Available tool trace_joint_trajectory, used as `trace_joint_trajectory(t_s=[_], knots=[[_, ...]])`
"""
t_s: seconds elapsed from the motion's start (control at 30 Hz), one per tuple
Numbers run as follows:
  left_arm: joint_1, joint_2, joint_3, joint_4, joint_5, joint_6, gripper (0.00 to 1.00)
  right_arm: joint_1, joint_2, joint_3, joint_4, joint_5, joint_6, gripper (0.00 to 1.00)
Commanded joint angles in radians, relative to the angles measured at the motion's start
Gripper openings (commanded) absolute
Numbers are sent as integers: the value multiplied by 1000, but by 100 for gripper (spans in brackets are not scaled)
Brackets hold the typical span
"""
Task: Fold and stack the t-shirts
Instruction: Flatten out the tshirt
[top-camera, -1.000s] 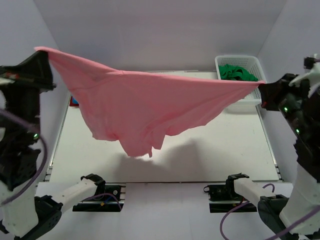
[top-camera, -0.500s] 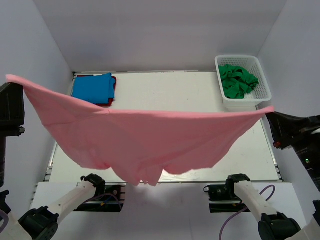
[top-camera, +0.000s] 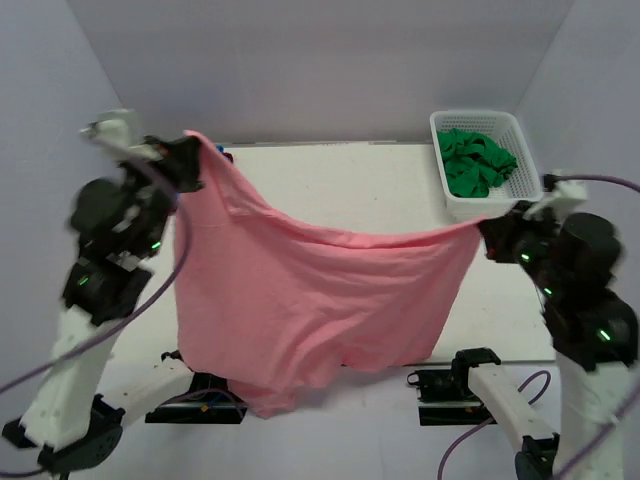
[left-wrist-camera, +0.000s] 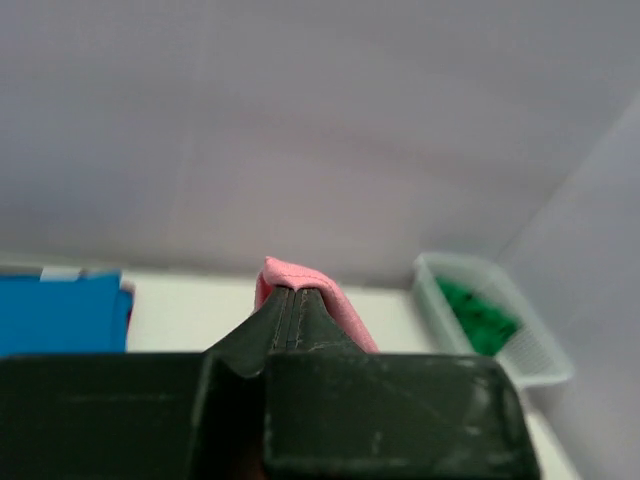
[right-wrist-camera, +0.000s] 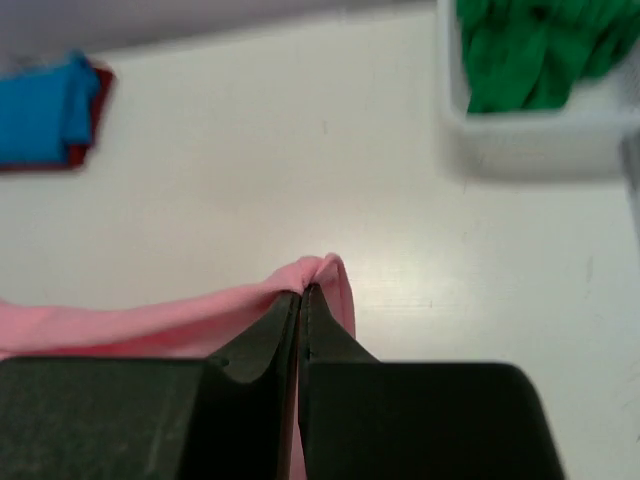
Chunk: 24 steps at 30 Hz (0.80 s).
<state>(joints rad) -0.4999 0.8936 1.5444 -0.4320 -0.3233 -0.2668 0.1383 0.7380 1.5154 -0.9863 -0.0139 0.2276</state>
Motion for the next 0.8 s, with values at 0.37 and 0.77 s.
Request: trace_joint_trajectory(t_s=[0.37, 0.77], knots=[[34, 671, -138, 259, -235, 35, 0, -3, 466, -376, 518, 9, 41, 0], [147, 1197, 291, 260, -232, 54, 0, -2, 1009, -20, 626, 147, -36, 0]])
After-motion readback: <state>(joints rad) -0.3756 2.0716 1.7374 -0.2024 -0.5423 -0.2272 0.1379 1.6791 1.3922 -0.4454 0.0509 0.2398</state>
